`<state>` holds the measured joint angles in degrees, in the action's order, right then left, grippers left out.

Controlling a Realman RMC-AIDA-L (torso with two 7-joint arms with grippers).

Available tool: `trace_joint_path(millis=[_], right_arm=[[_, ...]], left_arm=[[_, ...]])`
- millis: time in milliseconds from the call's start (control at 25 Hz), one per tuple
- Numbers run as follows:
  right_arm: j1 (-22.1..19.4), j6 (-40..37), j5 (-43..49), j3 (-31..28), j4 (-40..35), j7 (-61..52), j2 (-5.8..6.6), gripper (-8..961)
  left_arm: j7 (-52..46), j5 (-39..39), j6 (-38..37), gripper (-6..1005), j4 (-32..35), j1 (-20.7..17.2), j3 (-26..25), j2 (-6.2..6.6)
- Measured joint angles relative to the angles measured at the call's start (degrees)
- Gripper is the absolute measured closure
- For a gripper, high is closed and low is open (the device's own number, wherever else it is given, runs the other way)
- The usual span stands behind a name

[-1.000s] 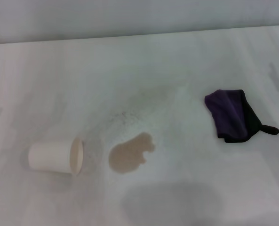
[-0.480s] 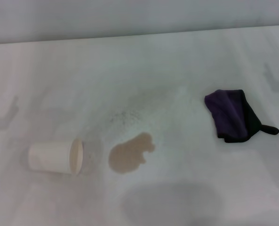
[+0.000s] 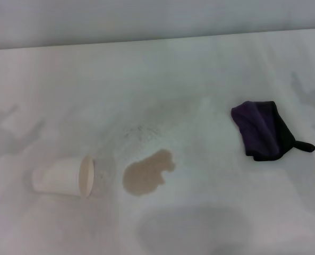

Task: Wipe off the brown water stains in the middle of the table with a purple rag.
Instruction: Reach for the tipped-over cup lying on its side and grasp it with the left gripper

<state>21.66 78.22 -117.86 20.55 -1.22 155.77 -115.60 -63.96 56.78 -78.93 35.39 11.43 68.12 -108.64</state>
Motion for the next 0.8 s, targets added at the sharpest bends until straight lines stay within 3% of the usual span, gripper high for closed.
trace_joint_path(millis=[160, 320, 480, 800], right_arm=[[-0.24, 0.66, 0.01, -0.25, 0.80, -0.02, -0.05, 183], [-0.61, 1.94, 0.00, 0.05, 1.41, -0.02, -0.11, 183], [-0.90, 3.36, -0.01, -0.14, 3.14, -0.03, -0.12, 183], [-1.65, 4.26, -0.10, -0.47, 6.30, 0.02, -0.15, 183]], left_arm=[[-9.84, 10.73, -1.39, 123, 11.07, -1.86, -2.62, 1.21], [-17.38, 23.69, -6.98, 123, 19.74, -1.95, -8.98, 1.25], [-20.18, 33.59, -13.58, 123, 25.43, -0.80, -13.84, 1.08], [-20.27, 44.14, -21.00, 124, 32.00, 1.02, -14.81, 1.36]])
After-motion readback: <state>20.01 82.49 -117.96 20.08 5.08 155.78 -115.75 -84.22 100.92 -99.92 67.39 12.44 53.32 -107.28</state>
